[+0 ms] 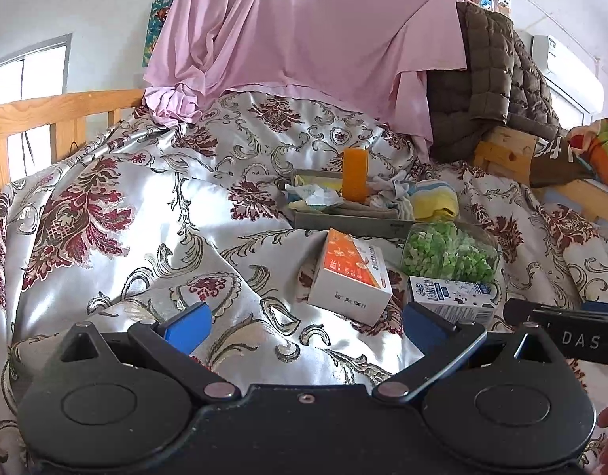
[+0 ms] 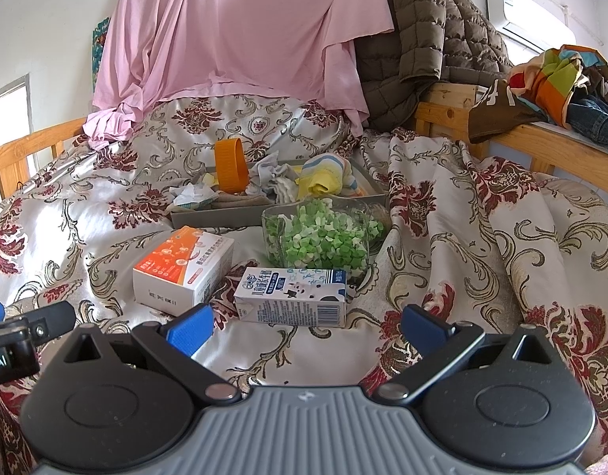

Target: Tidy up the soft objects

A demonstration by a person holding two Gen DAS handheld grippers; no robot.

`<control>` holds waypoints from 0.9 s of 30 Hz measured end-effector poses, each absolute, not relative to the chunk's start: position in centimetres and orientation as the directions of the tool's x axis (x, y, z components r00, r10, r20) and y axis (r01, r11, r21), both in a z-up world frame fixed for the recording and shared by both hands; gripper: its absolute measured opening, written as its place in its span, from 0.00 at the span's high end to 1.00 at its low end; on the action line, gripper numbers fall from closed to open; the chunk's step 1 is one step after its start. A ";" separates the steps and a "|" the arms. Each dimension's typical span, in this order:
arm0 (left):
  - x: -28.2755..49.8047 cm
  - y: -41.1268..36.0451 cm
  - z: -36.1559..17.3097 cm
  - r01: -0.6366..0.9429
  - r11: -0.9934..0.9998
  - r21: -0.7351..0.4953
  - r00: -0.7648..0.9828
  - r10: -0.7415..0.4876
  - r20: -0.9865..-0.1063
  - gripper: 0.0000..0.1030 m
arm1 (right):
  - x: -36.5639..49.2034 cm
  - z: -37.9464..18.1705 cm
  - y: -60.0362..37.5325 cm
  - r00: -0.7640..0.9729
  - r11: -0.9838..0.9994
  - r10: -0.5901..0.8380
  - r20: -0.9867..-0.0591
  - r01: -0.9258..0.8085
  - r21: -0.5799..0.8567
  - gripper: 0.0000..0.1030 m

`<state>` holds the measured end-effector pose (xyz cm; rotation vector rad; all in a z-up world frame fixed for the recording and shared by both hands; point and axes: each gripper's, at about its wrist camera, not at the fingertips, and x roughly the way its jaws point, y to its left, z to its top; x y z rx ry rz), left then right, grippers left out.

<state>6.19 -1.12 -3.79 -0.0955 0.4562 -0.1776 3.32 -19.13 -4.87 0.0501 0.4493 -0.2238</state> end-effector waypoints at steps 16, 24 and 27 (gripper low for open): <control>6.6 -0.8 -4.1 0.116 0.989 -0.095 0.887 -0.146 -0.438 0.01 | 3.3 -4.9 -19.0 0.874 0.975 -0.203 -0.441 0.222 -0.008 0.00; 6.6 -0.8 -4.1 0.116 0.989 -0.095 0.886 -0.146 -0.439 0.01 | 3.3 -4.9 -19.1 0.874 0.975 -0.203 -0.442 0.222 -0.009 0.00; 6.6 -0.8 -4.1 0.114 0.989 -0.095 0.887 -0.145 -0.439 0.01 | 3.3 -4.9 -19.0 0.874 0.975 -0.203 -0.442 0.222 -0.009 0.00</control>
